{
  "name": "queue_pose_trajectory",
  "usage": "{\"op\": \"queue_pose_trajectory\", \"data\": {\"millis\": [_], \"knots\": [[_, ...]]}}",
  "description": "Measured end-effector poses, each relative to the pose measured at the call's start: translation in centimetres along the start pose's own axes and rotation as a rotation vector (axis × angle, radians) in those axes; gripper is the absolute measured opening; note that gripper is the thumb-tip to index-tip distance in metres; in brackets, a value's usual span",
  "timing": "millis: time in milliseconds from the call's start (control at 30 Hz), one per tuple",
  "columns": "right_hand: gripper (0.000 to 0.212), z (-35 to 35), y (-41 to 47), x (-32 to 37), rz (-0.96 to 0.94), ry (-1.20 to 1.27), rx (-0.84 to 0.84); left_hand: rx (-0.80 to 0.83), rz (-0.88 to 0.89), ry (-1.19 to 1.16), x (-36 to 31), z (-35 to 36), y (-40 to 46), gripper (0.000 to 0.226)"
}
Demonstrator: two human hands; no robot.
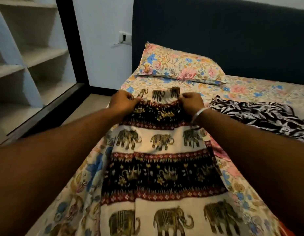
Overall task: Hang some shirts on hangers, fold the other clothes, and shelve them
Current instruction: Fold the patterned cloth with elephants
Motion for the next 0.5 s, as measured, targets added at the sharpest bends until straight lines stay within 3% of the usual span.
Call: {"op": "queue_pose_trajectory", "data": {"millis": [67, 200, 367, 433, 500], "knots": [[0.023, 1.4, 2.8, -2.2, 0.042, 0.013, -0.058, 0.031, -0.030, -0.005, 1.5, 1.5, 1.7, 0.043], [0.035, 3.7, 4.2, -7.4, 0.184, -0.091, 0.015, 0.173, -0.133, -0.154, 6.3, 4.8, 1.4, 0.040], [0.026, 2.4, 3.4, -5.8, 0.214, -0.030, 0.070, 0.221, -0.212, -0.223, 6.0, 3.9, 0.9, 0.043], [0.034, 2.2, 0.8, -4.8, 0.175, -0.029, 0.126, 0.210, -0.226, -0.304, 4.5, 2.9, -0.7, 0.047], [0.058, 1.6, -2.8, -4.8, 0.089, -0.168, 0.120, 0.209, -0.225, -0.380, 3.8, 2.2, -4.3, 0.056]]}}
Point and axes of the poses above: each hand's wrist, its own y-axis towards the middle knuckle, its own z-axis out of the palm, x = y × z, the point moved 7 cm from there along y, towards the middle knuckle, and after that the axes turned 7 degrees about z, right-handed, at the moved point
